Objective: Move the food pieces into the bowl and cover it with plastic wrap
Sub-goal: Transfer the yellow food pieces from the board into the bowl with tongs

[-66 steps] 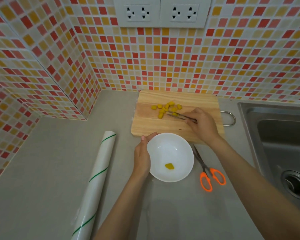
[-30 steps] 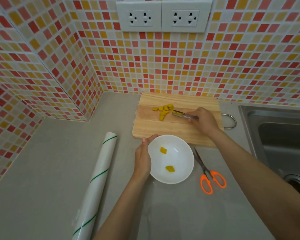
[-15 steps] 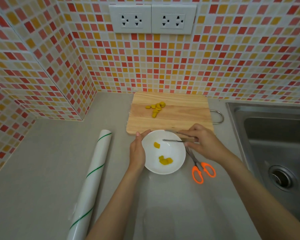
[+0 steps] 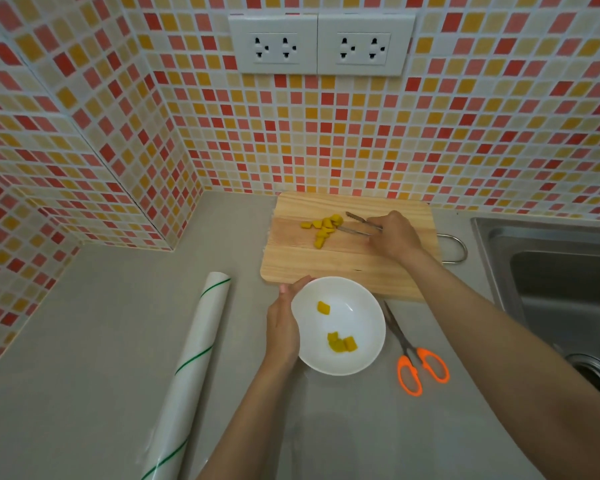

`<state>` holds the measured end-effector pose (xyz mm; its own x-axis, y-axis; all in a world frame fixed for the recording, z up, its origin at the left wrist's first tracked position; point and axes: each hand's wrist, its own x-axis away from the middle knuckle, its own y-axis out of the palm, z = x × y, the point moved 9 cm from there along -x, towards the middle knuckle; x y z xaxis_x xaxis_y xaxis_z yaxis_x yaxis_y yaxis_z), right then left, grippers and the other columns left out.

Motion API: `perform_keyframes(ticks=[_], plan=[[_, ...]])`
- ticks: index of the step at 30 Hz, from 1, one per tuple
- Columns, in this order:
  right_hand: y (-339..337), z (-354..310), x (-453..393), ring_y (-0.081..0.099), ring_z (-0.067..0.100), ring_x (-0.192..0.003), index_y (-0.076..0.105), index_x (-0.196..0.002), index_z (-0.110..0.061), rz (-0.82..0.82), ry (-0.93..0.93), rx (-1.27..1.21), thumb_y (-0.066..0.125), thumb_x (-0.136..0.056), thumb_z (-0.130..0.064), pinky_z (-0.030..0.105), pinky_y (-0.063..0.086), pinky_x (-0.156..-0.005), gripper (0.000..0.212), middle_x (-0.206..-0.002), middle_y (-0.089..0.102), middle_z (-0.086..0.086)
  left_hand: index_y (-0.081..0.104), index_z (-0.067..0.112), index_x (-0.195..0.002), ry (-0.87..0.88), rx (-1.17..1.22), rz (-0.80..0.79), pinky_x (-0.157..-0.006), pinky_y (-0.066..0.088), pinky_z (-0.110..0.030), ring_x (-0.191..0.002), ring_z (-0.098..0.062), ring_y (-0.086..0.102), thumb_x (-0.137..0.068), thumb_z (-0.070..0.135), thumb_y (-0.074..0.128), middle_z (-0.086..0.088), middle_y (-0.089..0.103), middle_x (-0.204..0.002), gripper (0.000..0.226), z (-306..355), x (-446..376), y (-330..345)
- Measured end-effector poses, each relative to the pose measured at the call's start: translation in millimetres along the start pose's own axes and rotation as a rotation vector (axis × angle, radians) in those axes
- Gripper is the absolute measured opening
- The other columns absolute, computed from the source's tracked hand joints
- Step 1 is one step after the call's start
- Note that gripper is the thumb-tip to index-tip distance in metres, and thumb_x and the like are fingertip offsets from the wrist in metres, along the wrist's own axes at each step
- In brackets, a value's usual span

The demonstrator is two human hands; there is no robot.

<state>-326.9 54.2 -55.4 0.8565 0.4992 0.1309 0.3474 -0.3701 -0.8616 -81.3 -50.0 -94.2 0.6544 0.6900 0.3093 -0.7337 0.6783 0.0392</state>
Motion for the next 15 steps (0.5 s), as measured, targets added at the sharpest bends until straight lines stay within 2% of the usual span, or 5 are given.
perform_keyframes(ticks=[3, 7, 10, 13, 15], plan=[[10, -6, -11, 0.058, 0.029, -0.107, 0.065, -0.120, -0.020, -0.013, -0.003, 0.003, 0.056, -0.086, -0.015, 0.033, 0.049, -0.079, 0.035, -0.119, 0.064, 0.009, 0.072, 0.037, -0.090, 0.011, -0.005, -0.008, -0.071, 0.050, -0.009, -0.088, 0.003, 0.065, -0.101, 0.038, 0.022, 0.018, 0.071, -0.094, 0.051, 0, 0, 0], [8, -4, -8, 0.059, 0.029, -0.102, 0.068, -0.115, -0.022, 0.074, -0.022, -0.052, 0.052, -0.089, -0.012, 0.029, 0.045, -0.074, 0.032, -0.114, 0.066, 0.008, 0.070, 0.035, -0.095, 0.020, 0.004, -0.018, -0.080, 0.050, -0.014, -0.098, 0.001, 0.063, -0.101, 0.038, 0.021, 0.016, 0.070, -0.101, 0.050, -1, -1, 0], [1, -2, 8, 0.057, 0.033, -0.099, 0.066, -0.118, -0.021, 0.101, -0.065, -0.055, 0.056, -0.088, -0.014, 0.029, 0.039, -0.071, 0.032, -0.106, 0.062, 0.015, 0.070, 0.031, -0.097, 0.020, 0.018, -0.035, -0.078, 0.050, -0.012, -0.095, 0.001, 0.064, -0.102, 0.035, 0.020, 0.012, 0.070, -0.101, 0.050, -1, -2, 2], [-11, -4, 40, 0.057, 0.035, -0.093, 0.066, -0.118, -0.015, 0.111, -0.135, -0.080, 0.060, -0.086, -0.011, 0.033, 0.041, -0.073, 0.033, -0.097, 0.061, 0.019, 0.070, 0.028, -0.099, 0.018, 0.018, -0.042, -0.071, 0.050, -0.008, -0.089, 0.004, 0.065, -0.102, 0.035, 0.021, 0.012, 0.071, -0.099, 0.049, -2, -2, 2], [-22, -10, 69, 0.058, 0.032, -0.090, 0.066, -0.116, -0.012, 0.115, -0.204, -0.136, 0.064, -0.084, -0.009, 0.033, 0.042, -0.074, 0.033, -0.094, 0.061, 0.018, 0.068, 0.024, -0.105, 0.020, 0.026, -0.052, -0.073, 0.051, -0.010, -0.091, 0.001, 0.064, -0.102, 0.035, 0.021, 0.008, 0.070, -0.103, 0.049, -2, -2, 2]])
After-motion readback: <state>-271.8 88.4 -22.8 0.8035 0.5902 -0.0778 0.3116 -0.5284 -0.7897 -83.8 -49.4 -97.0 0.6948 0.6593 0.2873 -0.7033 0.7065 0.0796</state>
